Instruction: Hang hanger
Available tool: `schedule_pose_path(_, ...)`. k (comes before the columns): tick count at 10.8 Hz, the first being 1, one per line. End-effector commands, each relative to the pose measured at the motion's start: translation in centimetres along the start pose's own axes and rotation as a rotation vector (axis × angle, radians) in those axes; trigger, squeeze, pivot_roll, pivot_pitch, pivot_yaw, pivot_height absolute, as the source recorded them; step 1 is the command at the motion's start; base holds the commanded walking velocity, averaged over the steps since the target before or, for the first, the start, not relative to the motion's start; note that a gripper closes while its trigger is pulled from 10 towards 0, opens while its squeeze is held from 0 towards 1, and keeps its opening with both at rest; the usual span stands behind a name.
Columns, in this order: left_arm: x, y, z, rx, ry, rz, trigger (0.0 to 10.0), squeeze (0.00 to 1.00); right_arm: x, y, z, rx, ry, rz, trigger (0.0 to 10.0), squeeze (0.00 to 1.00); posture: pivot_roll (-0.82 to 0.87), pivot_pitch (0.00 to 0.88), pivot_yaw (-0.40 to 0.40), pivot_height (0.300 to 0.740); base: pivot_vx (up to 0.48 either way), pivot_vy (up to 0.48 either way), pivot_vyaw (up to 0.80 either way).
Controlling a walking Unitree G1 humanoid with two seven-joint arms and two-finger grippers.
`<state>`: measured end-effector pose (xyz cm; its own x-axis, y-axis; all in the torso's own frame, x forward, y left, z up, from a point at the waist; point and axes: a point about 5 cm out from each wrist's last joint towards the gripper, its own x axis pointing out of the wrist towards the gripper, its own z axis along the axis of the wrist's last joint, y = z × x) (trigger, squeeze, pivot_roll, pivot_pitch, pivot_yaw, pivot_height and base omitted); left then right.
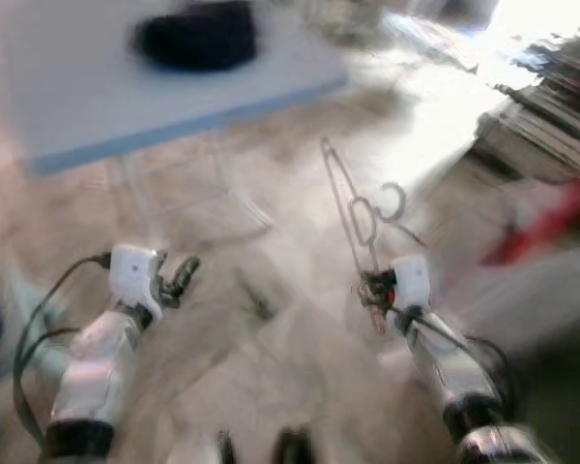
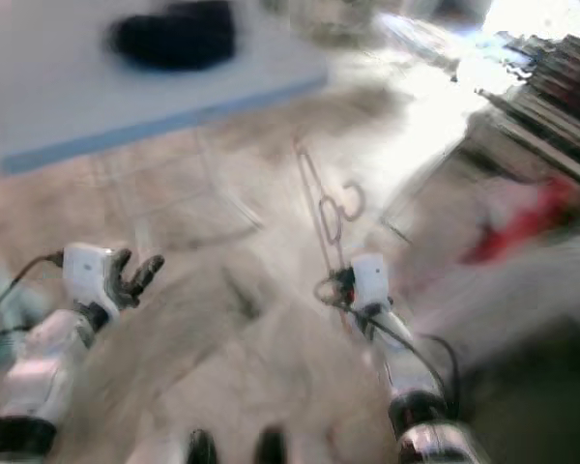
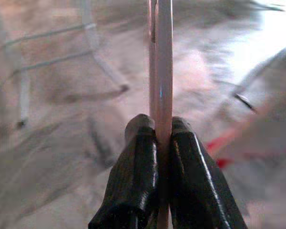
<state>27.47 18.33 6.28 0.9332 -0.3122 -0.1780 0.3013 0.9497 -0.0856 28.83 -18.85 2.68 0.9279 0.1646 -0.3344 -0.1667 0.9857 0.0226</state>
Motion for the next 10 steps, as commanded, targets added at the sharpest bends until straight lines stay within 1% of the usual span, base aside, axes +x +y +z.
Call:
schedule_pose_path(1,-0.3,0.8,0.3,0.015,-0.004,0.024,10.0,0.0,0.3,0.4,1.1,0.014,-0.05,-0.018,10.0,0.0,0.06,0.077,-0.099,0.74,0.24,0.416,-0.8)
schedule_pose_path(2,-0.2,0.7,0.4,0.029,-0.002,0.017,10.0,0.0,0.3,0.2,1.3,0.02,-0.057,-0.038,10.0,0.0,0.06,0.074,-0.106,0.74,0.304,0.371,-0.8)
schedule_pose_path(3,-0.1,0.5,0.5,0.023,-0.009,0.011,10.0,0.0,0.3,0.0,1.2,0.046,-0.048,-0.062,10.0,0.0,0.06,0.075,-0.11,0.74,0.368,0.307,-0.8)
schedule_pose_path(4,-0.1,0.5,0.4,0.024,-0.009,0.011,10.0,0.0,0.2,0.0,1.2,0.051,-0.047,-0.066,10.0,0.0,0.06,0.072,-0.113,0.74,0.398,0.266,-0.8)
schedule_pose_path(7,-0.2,0.6,0.4,0.036,0.0,0.009,10.0,0.0,0.3,0.8,0.9,0.091,-0.039,-0.08,10.0,0.0,0.05,0.077,-0.098,0.74,0.409,0.249,-0.8)
schedule_pose_path(8,0.0,0.6,0.3,0.042,0.009,0.01,10.0,0.0,0.6,1.1,1.1,0.113,-0.04,-0.075,10.0,0.0,0.05,0.077,-0.092,0.74,0.412,0.244,-0.47)
schedule_pose_path(9,0.2,0.5,0.5,0.053,0.0,0.007,10.0,0.0,1.0,1.2,1.6,0.13,-0.037,-0.079,10.0,0.0,0.05,0.084,-0.09,0.74,0.412,0.244,0.0)
schedule_pose_path(10,0.2,0.5,0.6,0.053,-0.002,0.009,10.0,0.0,1.1,1.2,1.8,0.125,-0.038,-0.085,10.0,0.0,0.05,0.083,-0.088,0.74,0.412,0.244,0.0)
